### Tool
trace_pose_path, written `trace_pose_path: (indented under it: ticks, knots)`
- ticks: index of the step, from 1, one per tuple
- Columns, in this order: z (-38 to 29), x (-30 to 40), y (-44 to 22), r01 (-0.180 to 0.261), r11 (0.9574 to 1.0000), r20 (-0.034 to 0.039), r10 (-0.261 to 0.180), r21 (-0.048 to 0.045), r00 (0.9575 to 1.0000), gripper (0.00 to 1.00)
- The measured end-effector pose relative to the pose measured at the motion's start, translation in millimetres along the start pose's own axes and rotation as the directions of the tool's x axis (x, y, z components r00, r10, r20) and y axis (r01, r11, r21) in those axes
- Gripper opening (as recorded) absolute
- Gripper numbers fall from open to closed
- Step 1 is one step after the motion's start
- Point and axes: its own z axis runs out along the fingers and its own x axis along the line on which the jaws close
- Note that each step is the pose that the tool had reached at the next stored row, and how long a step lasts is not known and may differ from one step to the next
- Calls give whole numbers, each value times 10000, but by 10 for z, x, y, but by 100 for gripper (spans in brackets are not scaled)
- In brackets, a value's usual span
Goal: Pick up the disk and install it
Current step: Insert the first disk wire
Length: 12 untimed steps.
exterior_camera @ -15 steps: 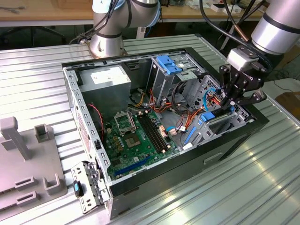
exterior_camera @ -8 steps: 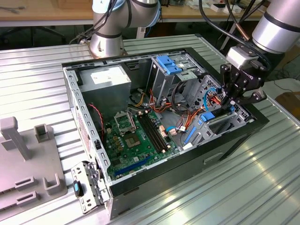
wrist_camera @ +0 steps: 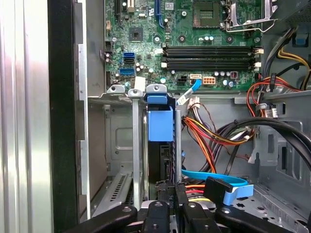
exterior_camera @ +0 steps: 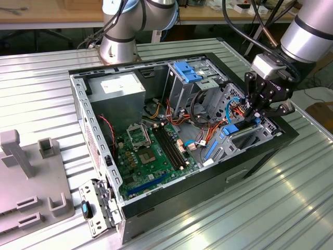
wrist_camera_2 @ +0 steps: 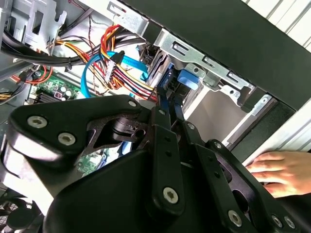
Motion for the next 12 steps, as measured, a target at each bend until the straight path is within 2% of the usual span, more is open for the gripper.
trace_pose_path:
  ticks: [12]
  knots:
    - [-7,7,4,-1,10000,13,1,0,10000,17]
